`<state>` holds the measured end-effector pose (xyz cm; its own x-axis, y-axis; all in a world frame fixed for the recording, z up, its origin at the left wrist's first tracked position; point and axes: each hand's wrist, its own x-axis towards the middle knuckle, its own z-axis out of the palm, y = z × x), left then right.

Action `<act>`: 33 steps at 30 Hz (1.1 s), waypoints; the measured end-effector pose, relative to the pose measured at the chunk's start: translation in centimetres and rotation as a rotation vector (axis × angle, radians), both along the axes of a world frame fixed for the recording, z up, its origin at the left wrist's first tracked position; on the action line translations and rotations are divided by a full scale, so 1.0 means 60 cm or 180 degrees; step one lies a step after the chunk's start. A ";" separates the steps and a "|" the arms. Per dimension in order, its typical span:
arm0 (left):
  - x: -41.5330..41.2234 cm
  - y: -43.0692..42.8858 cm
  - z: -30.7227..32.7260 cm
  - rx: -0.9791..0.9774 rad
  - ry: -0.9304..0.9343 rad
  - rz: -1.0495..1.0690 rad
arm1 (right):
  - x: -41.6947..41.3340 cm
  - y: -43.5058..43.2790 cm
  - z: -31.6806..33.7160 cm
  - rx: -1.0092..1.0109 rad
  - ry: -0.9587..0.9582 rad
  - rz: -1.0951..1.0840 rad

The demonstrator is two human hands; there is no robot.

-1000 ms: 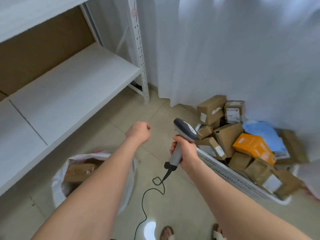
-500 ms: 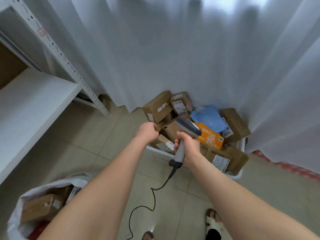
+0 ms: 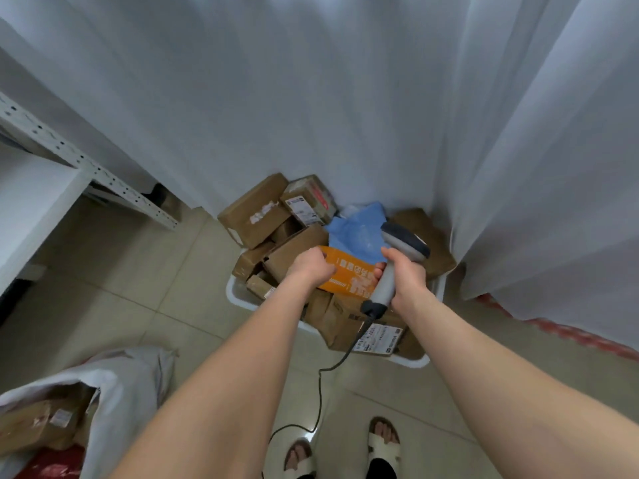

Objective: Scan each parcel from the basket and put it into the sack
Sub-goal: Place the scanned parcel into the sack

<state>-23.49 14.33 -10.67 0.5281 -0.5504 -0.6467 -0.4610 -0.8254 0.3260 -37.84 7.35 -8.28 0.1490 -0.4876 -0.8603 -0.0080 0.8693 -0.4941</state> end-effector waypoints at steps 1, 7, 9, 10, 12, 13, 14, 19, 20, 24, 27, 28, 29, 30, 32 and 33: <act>-0.001 -0.010 -0.013 0.0031 0.0022 0.0024 | 0.000 -0.014 -0.012 0.0026 0.0015 0.0014; 0.021 -0.059 -0.104 0.0133 0.0129 0.0420 | 0.025 -0.066 -0.099 0.0201 0.0008 0.0139; 0.029 -0.066 -0.136 0.0144 0.0268 0.0687 | 0.036 -0.075 -0.127 0.0262 -0.0024 0.0255; 0.034 -0.068 -0.152 0.0178 0.0351 0.0798 | 0.043 -0.079 -0.141 0.0303 -0.0039 0.0312; 0.050 -0.070 -0.190 0.0278 0.0548 0.0950 | 0.055 -0.086 -0.171 0.0385 -0.0047 0.0415; 0.059 -0.073 -0.207 0.0321 0.0643 0.0999 | 0.063 -0.089 -0.187 0.0439 -0.0061 0.0428; 0.069 -0.074 -0.224 0.0365 0.0741 0.1047 | 0.069 -0.091 -0.203 0.0502 -0.0065 0.0443; 0.094 -0.071 -0.281 0.0375 0.1216 0.1083 | 0.098 -0.085 -0.264 0.0538 0.0003 0.0511; 0.095 -0.070 -0.286 0.0361 0.1276 0.1055 | 0.100 -0.084 -0.272 0.0532 0.0021 0.0508; 0.101 -0.066 -0.302 0.0302 0.1276 0.1078 | 0.099 -0.087 -0.288 0.0519 0.0026 0.0533; 0.114 -0.063 -0.306 0.0312 0.1281 0.1116 | 0.092 -0.090 -0.299 0.0524 0.0028 0.0522; 0.116 -0.063 -0.304 0.0308 0.1328 0.1090 | 0.092 -0.091 -0.301 0.0536 0.0030 0.0507; 0.117 -0.064 -0.305 0.0308 0.1379 0.1083 | 0.092 -0.091 -0.302 0.0546 0.0036 0.0498; 0.115 -0.064 -0.300 0.0290 0.1414 0.1082 | 0.092 -0.091 -0.301 0.0543 0.0034 0.0500; 0.107 -0.064 -0.295 0.0140 0.1358 0.1151 | 0.094 -0.089 -0.292 0.0496 0.0010 0.0512; 0.103 -0.066 -0.287 0.0048 0.1259 0.1202 | 0.094 -0.088 -0.284 0.0463 -0.0002 0.0496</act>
<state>-17.33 10.36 -27.87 0.4020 -0.3589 -0.8424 0.0237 -0.9156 0.4014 -32.19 2.06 -25.32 0.2134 -0.3293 -0.9198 -0.1477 0.9198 -0.3636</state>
